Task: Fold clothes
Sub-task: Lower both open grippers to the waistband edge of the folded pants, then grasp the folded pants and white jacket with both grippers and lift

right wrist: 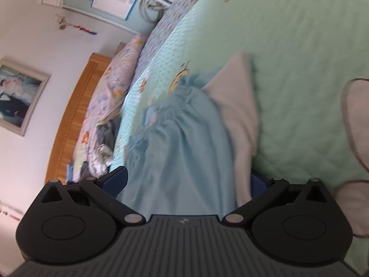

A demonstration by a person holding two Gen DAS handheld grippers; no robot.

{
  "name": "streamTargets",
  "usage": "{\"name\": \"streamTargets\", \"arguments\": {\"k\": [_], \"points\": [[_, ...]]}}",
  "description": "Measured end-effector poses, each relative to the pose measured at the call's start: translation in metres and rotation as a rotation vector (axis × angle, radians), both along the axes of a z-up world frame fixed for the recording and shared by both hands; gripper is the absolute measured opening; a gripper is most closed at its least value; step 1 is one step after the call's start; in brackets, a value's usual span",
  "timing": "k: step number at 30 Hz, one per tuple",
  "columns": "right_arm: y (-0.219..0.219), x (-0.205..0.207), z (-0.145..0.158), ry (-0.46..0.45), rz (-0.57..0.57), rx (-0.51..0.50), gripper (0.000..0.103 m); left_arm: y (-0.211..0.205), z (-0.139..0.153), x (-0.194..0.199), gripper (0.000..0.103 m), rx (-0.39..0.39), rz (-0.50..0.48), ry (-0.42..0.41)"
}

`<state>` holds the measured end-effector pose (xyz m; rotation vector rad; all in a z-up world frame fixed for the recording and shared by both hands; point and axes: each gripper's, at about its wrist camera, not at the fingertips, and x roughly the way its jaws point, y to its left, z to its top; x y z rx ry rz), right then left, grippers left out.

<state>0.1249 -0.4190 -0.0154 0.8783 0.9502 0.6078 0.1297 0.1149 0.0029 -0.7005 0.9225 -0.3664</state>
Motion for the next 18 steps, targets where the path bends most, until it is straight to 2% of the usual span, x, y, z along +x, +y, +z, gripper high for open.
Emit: {"name": "streamTargets", "arguments": {"k": [7,11,15,18], "points": [[0.028,0.016,0.005,-0.013,0.099,-0.033,0.103,-0.023,-0.002,0.011,0.102,-0.002,-0.072,-0.013],[0.037,0.018,0.009,-0.017,0.107,-0.061,0.103,-0.037,0.004,0.014,0.102,0.089,-0.098,-0.01],[0.036,0.015,0.009,-0.029,0.109,-0.065,0.103,-0.056,0.011,0.012,0.102,0.216,-0.115,-0.014],[0.037,0.014,0.011,-0.029,0.102,-0.075,0.103,-0.059,0.013,0.011,0.102,0.247,-0.109,-0.011]]}}
